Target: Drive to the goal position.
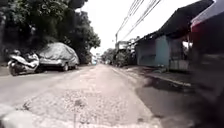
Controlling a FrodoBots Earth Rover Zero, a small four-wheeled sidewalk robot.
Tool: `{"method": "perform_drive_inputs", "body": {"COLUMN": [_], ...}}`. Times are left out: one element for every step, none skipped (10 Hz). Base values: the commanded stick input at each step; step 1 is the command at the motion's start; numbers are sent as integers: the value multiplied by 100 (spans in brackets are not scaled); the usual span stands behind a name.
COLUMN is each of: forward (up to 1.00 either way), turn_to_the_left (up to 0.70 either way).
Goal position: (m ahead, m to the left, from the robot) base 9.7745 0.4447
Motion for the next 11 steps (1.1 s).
{"method": "perform_drive_inputs", "body": {"forward": [100,100,100,100,100,100,100,100,100,100,100], "turn_to_the_left": [0,0,0,0,0,0,0,0,0,0,0]}}
